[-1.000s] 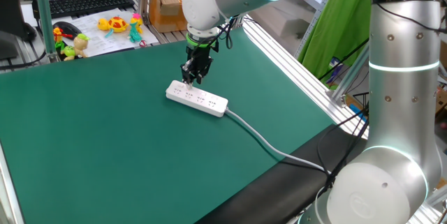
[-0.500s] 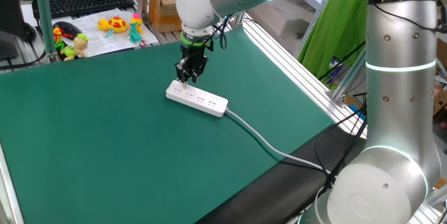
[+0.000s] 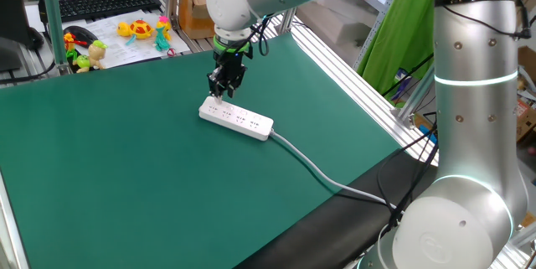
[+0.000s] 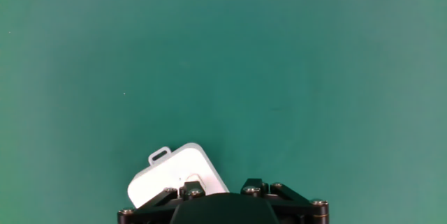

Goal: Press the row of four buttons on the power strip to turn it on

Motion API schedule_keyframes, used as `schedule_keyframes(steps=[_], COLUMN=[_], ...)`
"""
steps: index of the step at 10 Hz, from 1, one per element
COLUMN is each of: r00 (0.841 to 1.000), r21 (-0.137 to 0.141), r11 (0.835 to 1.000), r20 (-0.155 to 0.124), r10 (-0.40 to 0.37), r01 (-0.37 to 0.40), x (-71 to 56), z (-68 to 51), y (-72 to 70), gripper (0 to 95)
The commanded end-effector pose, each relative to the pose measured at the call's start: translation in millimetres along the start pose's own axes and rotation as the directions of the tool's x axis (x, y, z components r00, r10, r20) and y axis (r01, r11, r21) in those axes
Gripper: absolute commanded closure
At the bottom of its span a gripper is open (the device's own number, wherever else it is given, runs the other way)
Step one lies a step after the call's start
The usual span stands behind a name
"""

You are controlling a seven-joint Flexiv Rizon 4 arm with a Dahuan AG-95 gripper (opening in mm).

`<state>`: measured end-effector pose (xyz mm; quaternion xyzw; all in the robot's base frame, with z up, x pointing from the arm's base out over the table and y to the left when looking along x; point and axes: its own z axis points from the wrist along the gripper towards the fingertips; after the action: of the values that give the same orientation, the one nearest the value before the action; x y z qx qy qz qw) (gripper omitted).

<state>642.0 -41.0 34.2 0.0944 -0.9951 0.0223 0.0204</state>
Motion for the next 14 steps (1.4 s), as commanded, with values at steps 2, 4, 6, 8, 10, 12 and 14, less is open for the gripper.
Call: schedule_keyframes(steps=[2,4,6,8,10,12,14], r00=[1.000,1.000,1.000,1.000,1.000,1.000,1.000], r21=[0.000,-0.001,-0.002,-0.003,-0.004,-0.005,-0.009], r11=[1.000,1.000,1.000,1.000,1.000,1.000,1.000], r20=[-0.002,-0.003,-0.004,-0.005,-0.007,-0.008,-0.008], r10=[0.001,0.002,0.004,0.003,0.003,0.000,0.000], r01=[-0.001,-0.002,-0.004,-0.003,-0.003,0.000,0.000], x=[-2.3,-2.7,-3.3,-4.7,-6.1,-6.8,-6.5], z=[2.3,3.2,4.2,6.0,7.9,9.9,11.6], y=[-0.7,-1.1,-1.2,-0.8,-0.7,-1.8,-2.5], gripper=[57.0,57.0,57.0,57.0,57.0,57.0,57.0])
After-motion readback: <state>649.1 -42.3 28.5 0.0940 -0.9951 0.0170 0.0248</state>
